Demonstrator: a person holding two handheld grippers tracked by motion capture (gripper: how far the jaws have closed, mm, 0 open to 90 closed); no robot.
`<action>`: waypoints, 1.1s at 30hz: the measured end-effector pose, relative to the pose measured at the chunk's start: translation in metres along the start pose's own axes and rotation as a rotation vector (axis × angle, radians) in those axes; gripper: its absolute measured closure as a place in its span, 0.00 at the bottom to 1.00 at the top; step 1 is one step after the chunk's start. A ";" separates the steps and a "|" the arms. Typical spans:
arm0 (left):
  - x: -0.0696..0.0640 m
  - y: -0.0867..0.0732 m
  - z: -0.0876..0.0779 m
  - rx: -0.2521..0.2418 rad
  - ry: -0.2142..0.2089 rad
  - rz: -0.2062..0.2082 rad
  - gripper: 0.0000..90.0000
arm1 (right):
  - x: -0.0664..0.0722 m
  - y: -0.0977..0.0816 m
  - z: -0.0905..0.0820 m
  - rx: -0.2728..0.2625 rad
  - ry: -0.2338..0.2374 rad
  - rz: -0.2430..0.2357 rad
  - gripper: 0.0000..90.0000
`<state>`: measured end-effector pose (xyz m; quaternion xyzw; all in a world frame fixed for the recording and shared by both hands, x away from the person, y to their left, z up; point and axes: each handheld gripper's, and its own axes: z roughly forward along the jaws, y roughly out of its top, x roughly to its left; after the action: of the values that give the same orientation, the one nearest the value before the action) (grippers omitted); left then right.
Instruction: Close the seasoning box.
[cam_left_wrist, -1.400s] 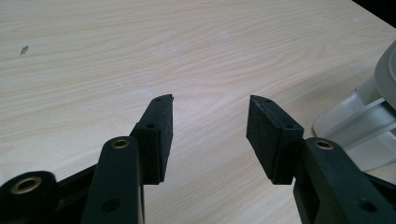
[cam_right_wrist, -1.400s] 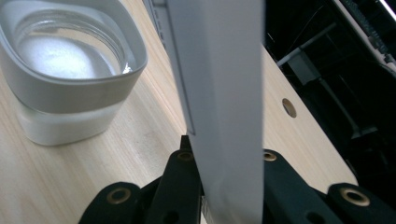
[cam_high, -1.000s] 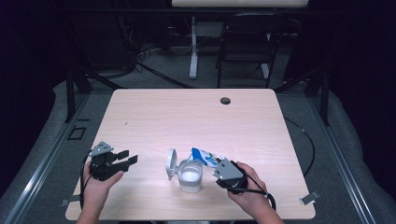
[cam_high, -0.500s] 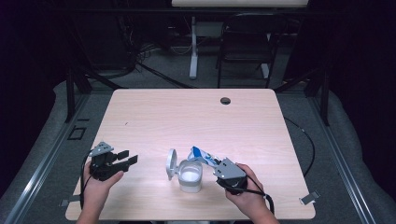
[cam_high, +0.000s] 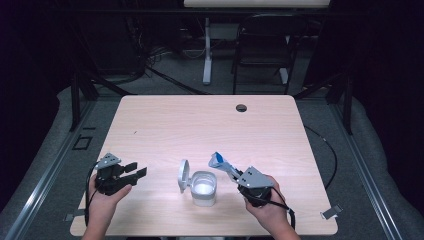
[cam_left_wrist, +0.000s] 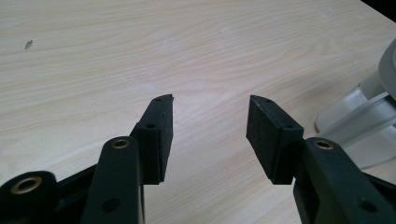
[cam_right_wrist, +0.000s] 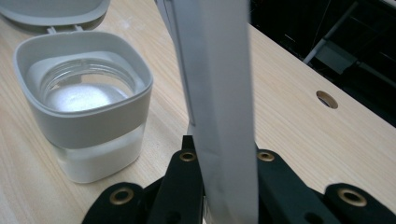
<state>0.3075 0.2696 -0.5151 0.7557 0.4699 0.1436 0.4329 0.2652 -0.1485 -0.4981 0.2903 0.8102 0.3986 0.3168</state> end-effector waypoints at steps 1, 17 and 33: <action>0.000 0.000 -0.001 0.002 0.001 0.002 0.57 | 0.000 0.000 0.000 0.000 0.000 0.000 0.97; -0.003 -0.002 -0.004 -0.003 0.015 0.007 0.58 | -0.027 -0.032 -0.007 -0.050 -0.040 0.185 0.97; -0.009 -0.001 0.001 0.018 0.006 0.032 0.57 | -0.052 -0.057 -0.012 -0.036 -0.128 0.299 0.97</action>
<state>0.3028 0.2622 -0.5148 0.7666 0.4605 0.1486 0.4222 0.2765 -0.2212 -0.5253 0.4264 0.7290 0.4366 0.3101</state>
